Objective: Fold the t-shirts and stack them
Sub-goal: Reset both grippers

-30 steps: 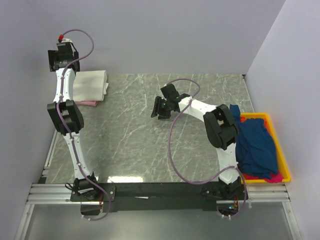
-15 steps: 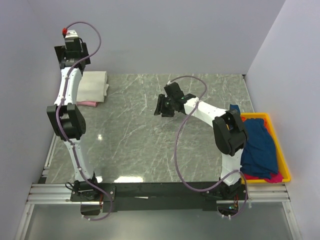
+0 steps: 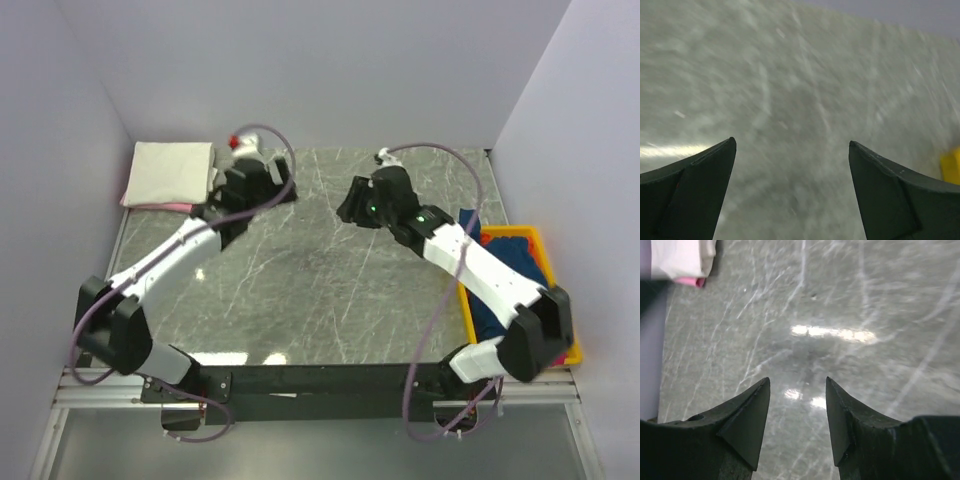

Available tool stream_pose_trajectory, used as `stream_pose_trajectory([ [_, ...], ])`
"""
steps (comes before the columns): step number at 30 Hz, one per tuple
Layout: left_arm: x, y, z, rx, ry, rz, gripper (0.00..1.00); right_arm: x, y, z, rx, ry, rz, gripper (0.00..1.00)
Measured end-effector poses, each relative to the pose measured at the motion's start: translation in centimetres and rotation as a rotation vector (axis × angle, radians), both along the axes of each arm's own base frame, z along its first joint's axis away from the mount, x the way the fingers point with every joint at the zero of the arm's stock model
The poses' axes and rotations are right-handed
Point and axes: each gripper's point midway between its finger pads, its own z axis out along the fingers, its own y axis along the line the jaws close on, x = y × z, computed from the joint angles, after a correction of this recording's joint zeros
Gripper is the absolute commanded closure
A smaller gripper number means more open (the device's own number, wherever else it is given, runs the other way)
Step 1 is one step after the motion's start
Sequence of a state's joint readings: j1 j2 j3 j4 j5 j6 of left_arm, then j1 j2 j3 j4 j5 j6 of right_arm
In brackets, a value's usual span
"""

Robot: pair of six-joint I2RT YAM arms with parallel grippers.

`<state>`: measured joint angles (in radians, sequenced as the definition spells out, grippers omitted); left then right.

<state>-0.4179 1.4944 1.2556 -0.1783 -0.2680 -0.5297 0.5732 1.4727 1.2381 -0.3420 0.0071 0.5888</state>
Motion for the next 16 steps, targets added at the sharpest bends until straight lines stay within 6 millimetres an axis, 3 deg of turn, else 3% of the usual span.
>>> stream_pose_trajectory([
  [2, -3.6, -4.3, -0.9, -0.024, 0.015, -0.107, 0.01, -1.3, -1.5, 1.2, 0.004, -0.042, -0.026, 0.43],
  [4, -6.7, -6.3, -1.7, -0.049, 0.027, -0.171, 0.00, -2.8, -3.4, 2.2, 0.008, -0.089, -0.060, 0.42],
  [6, -8.9, -6.1, -2.8, -0.072, 0.043, -0.185, 0.00, -4.3, -5.3, 2.6, 0.005, -0.125, -0.098, 0.41],
  [9, -10.5, -4.7, -3.6, -0.100, 0.051, -0.168, 0.01, -6.1, -7.7, 2.6, -0.004, -0.168, -0.147, 0.38],
  [16, -11.6, -4.2, -2.9, -0.117, 0.036, -0.180, 0.01, -7.8, -10.6, 2.1, -0.031, -0.210, -0.220, 0.37],
])
